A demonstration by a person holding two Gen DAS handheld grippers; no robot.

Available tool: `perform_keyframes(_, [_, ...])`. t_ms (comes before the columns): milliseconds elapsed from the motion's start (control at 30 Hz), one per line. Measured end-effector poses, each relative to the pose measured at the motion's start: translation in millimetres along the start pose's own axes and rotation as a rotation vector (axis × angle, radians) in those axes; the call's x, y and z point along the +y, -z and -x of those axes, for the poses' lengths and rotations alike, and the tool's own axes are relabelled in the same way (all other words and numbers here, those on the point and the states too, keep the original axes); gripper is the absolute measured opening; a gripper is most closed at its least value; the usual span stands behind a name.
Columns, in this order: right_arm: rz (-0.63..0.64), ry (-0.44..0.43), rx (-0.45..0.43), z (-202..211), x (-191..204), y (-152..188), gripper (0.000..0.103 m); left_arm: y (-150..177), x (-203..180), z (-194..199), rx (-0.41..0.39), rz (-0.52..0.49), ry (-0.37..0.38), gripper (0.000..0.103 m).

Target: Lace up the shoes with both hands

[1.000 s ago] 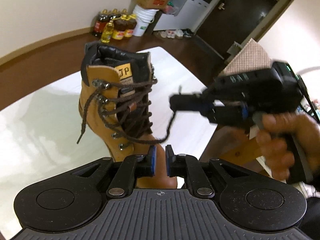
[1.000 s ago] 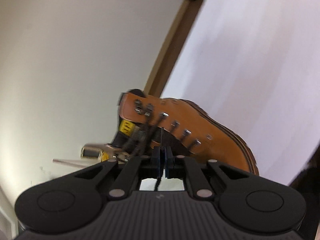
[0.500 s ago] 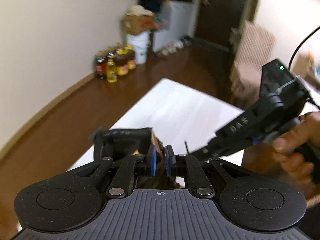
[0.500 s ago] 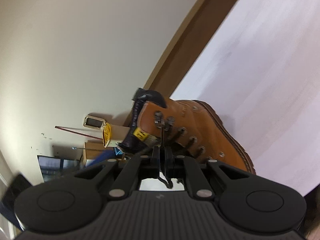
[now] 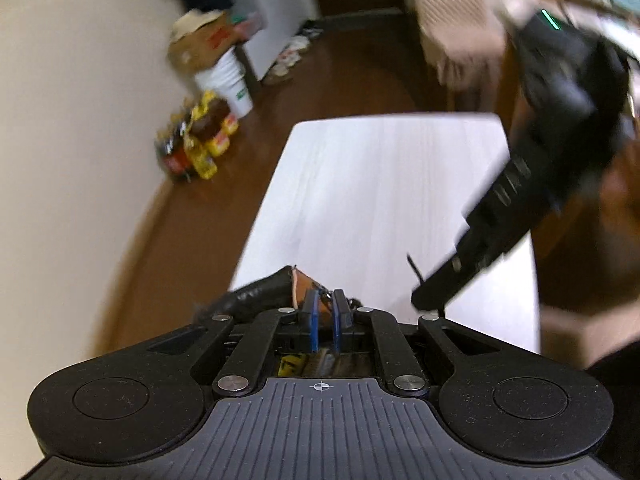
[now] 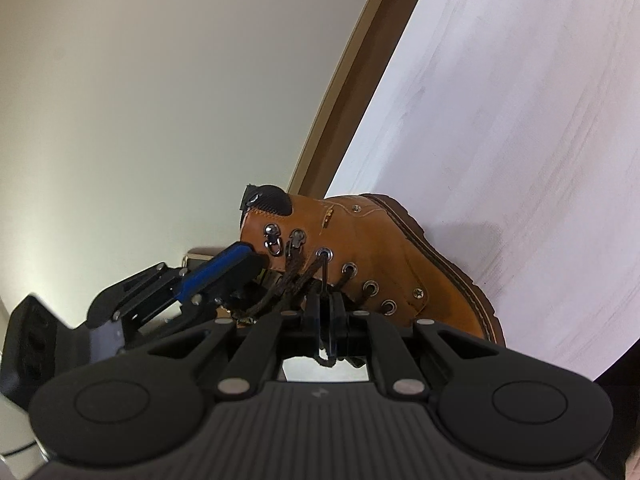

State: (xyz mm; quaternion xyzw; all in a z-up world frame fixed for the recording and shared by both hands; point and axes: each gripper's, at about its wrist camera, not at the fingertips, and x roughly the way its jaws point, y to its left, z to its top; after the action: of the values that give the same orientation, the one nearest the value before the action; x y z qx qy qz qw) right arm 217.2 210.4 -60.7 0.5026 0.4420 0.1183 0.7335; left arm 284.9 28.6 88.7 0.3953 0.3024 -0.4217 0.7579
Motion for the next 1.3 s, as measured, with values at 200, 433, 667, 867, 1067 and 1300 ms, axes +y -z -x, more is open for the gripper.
perform_keyframes(200, [-0.011, -0.009, -0.006, -1.5, -3.6, -3.9, 0.007, 0.5, -4.7, -11.6, 0.039, 0.096, 0.056, 0.009])
perform_keyframes(433, [-0.022, 0.004, -0.026, 7.4, -7.4, -4.4, 0.007, 9.6, 16.9, -8.0, -0.066, 0.409, 0.132, 0.01])
perform_keyframes(667, [-0.033, 0.017, -0.022, 9.7, -11.9, -3.5, 0.007, 12.5, 20.5, 9.0, -0.142, 0.428, 0.135, 0.014])
perform_keyframes(867, [-0.016, -0.022, 0.002, 1.4, -2.9, -5.5, 0.007, 31.5, 33.4, 27.9, -0.128, 0.46, 0.078, 0.018])
perform_keyframes(1067, [-0.082, -0.135, 0.074, -18.0, 5.5, -12.7, 0.007, 34.4, 42.8, 34.9, -0.133, 0.497, 0.04, 0.02])
perform_keyframes(1300, [-0.204, -0.186, 0.153, -40.6, -2.9, -24.2, 0.007, 38.9, 41.6, 41.2, -0.139, 0.518, 0.033, 0.021])
